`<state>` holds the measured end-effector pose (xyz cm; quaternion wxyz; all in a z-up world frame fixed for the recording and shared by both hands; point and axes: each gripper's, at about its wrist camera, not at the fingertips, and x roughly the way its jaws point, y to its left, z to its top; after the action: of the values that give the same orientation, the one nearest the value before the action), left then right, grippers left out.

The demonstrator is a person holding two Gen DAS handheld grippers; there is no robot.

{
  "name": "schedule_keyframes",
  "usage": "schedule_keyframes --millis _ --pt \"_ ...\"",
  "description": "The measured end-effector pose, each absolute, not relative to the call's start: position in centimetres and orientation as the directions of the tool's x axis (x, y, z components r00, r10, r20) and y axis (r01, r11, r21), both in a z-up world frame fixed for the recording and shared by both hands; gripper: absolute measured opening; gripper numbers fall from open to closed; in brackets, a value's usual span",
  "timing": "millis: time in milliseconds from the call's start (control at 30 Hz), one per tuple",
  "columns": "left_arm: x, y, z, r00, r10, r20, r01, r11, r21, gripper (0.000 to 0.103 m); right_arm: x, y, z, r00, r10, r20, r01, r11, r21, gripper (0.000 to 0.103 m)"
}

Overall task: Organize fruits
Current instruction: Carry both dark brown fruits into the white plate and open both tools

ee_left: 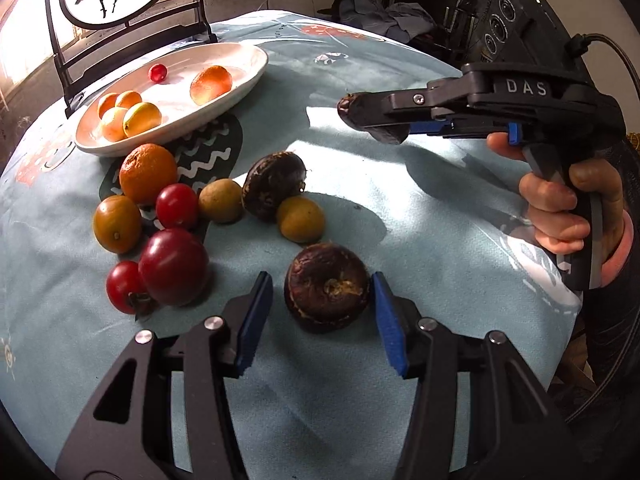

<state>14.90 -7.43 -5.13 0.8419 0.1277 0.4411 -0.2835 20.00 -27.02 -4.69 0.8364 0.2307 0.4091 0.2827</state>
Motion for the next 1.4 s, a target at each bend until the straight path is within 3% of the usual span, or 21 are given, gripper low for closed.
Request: schedule_keyframes --millis 133,333,600,867,1300,1400 --pt "14.8 -7.6 -5.1 0.453 -0.366 -0.813 0.598 0.801 -0.028 0.043 20.0 -27.0 -4.7 0.507 0.661 -0.553 -0.283 0.734 0.618 0.044" --pt "15.2 -6.4 -4.6 0.417 -0.422 -0.805 0.574 0.809 -0.127 0.042 20.0 -27.0 -4.7 0.506 0.661 -0.554 -0.284 0.735 0.616 0.044" --pt "19.8 -1.3 1.0 0.522 -0.502 -0.689 0.499 0.835 -0.23 0.042 20.4 -24.6 -3.8 0.475 0.655 -0.588 -0.362 0.754 0.548 0.044" --pt "30.5 1.3 2.7 0.659 -0.337 -0.672 0.258 0.941 -0.218 0.043 27.1 -21.8 0.6 0.662 0.571 -0.485 -0.364 0.811 0.457 0.044" --pt "36.0 -2.0 -0.2 0.633 -0.271 -0.725 0.272 0.955 -0.12 0.043 33.6 -20.9 -1.6 0.679 0.502 -0.536 -0.27 0.849 0.453 0.044" --pt "35.9 -2.3 -0.4 0.642 -0.24 -0.728 0.258 0.962 -0.09 0.045 33.7 -20.9 -1.7 0.678 0.497 -0.542 -0.265 0.853 0.45 0.049"
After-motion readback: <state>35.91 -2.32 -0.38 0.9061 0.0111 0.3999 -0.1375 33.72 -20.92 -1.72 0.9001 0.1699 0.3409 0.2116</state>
